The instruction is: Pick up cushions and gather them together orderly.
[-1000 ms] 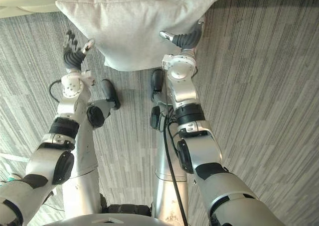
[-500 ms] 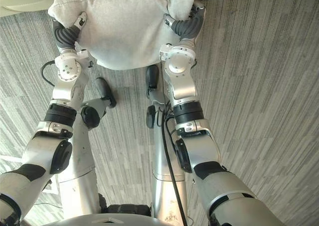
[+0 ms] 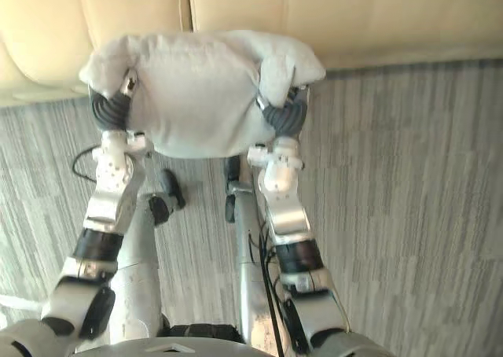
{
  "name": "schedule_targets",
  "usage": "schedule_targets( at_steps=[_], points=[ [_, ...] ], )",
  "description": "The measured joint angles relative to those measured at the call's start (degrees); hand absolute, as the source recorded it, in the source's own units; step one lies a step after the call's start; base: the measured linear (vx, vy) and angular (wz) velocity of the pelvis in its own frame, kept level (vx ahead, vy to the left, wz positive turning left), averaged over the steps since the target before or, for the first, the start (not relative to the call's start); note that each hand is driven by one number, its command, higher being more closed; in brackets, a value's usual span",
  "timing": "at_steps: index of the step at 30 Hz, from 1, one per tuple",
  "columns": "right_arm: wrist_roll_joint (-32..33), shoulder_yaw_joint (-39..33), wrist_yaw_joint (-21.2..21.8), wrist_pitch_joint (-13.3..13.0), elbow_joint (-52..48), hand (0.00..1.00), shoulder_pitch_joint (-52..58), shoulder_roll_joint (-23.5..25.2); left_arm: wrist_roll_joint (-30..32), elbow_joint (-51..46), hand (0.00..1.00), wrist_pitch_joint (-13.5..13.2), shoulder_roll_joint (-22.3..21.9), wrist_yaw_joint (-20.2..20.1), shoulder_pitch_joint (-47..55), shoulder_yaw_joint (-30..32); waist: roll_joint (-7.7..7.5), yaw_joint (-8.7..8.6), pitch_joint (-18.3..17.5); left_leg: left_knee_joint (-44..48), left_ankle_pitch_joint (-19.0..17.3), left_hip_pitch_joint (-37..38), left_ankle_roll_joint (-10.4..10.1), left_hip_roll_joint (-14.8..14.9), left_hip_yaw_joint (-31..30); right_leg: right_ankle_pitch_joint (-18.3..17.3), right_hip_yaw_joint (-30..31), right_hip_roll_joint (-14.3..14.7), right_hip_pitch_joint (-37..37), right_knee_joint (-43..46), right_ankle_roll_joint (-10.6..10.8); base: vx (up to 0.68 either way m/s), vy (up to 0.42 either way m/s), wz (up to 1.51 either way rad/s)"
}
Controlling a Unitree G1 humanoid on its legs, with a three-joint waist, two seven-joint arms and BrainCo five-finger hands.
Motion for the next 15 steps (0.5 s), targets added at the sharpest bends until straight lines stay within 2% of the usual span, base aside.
schedule_targets(
  at_steps=[4,5,9,15],
  points=[
    [1.26,1.24,3.72,-0.83,-2.71,1.00,7.11,-0.25,-0.07,-3.97,1.00,-0.82,0.86,-1.86,7.29,-0.60,0.31,0.54,-2.54,-4.30,-0.45,8.51,-0.72,-0.13,1.57,-0.58,0.86,0.42,7.80,-3.86,0.43,0.14,0.024,-0.10],
    [1.86,1.25,4.82,-1.53,-3.65,1.00,9.93,-0.35,-0.07,-5.44,1.00,-1.10,1.03,-2.95,9.97,-1.12,0.56,0.53,-4.60,-6.01,-0.63,10.69,-1.03,-0.40,1.92,-1.12,0.93,0.38,9.74,-5.04,0.12,0.20,0.046,-0.05],
    [2.27,1.10,6.52,-2.37,-5.14,1.00,13.85,-0.33,-0.06,-6.40,1.00,-1.91,1.70,-4.72,14.02,-1.70,0.65,0.05,-9.11,-10.87,-0.14,16.20,-1.99,-1.53,2.39,-1.89,0.93,0.14,13.86,-7.13,-0.02,0.16,0.006,0.02],
    [2.30,-0.39,6.76,-2.37,-4.90,1.00,14.54,-0.31,-0.96,-3.30,1.00,-2.05,0.49,-6.01,15.90,-2.82,1.32,-0.22,-11.04,-15.00,1.67,21.89,-2.48,-2.15,1.18,-1.98,-0.45,0.27,20.04,-10.32,-0.22,0.19,-0.025,0.05]
  ],
)
